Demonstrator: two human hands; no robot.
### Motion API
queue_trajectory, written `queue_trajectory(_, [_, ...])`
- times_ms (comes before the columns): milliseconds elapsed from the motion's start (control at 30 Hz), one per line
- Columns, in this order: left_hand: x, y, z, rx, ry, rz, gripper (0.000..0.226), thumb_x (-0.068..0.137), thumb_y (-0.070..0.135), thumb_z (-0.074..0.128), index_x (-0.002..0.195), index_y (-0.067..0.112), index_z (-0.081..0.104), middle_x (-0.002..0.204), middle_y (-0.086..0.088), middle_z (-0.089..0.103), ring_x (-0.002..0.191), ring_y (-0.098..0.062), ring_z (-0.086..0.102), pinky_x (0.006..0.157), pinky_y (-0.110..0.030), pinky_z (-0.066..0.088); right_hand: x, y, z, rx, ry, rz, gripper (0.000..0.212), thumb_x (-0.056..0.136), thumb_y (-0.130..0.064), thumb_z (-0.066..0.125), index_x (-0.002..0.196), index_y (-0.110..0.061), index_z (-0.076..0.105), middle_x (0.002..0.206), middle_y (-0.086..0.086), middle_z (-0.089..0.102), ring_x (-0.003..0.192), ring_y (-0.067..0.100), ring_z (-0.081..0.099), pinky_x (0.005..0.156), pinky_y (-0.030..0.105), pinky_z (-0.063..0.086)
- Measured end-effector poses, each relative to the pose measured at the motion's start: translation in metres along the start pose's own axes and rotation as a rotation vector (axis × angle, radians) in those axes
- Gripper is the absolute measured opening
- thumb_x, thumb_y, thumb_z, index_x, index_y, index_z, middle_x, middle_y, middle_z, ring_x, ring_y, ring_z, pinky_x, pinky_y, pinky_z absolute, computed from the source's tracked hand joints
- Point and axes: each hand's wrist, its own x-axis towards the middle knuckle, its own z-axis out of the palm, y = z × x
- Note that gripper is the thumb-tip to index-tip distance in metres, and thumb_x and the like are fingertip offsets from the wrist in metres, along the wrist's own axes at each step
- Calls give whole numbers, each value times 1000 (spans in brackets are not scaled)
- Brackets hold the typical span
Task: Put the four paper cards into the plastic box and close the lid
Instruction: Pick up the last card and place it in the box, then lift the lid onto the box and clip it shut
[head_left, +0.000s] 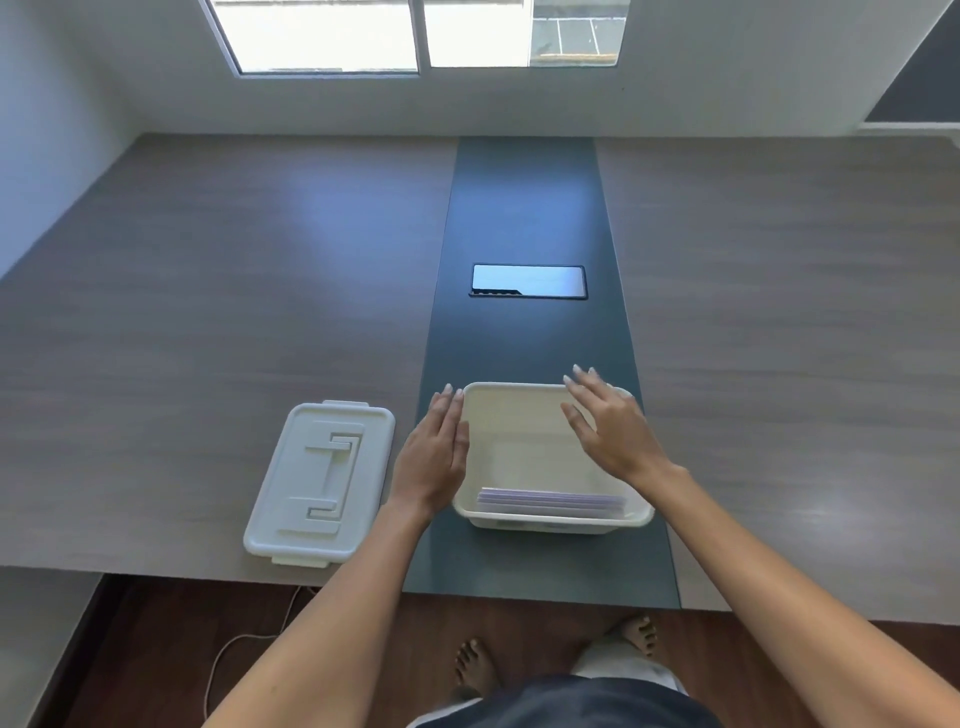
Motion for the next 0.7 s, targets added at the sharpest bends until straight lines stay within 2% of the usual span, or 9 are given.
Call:
queue_trajectory(133, [8,-4,-15,153,30,-42,57,104,48,24,157,26,24,167,2,14,155,-15,8,124,-38,14,32,-2,5,-61,-70,10,54,103,-42,39,152,-18,37,162,3,27,152,22,19,122,41,20])
queue_trajectory(300, [8,-15,-40,350,68,-125,67,97,56,8,157,29,19,168,1,6,155,-20,1,124,-40,0,72,-17,16,-134,-195,-10,59,103,-49,33,155,-22,30,166,3,17,154,22,8,123,41,10])
queue_trajectory(400, [-2,-30,-53,354,87,-226,69,96,57,4,158,30,15,168,0,-1,155,-20,-3,125,-41,-1,91,-38,24,-164,-235,-77,59,103,-49,31,155,-22,28,166,3,14,154,22,7,123,41,8])
queue_trajectory(500, [-19,-54,-64,336,103,-329,61,102,52,12,159,29,12,168,0,-6,155,-20,-7,125,-42,0,107,-65,37,-172,-266,-151,58,103,-48,31,155,-22,28,166,3,14,154,22,6,123,41,8])
queue_trajectory(700, [-66,-92,-85,326,132,-516,59,104,49,14,159,25,14,168,-6,-3,155,-23,-4,124,-41,-2,127,-127,76,-180,-355,-283,56,104,-45,33,154,-20,30,165,5,18,154,25,11,122,41,9])
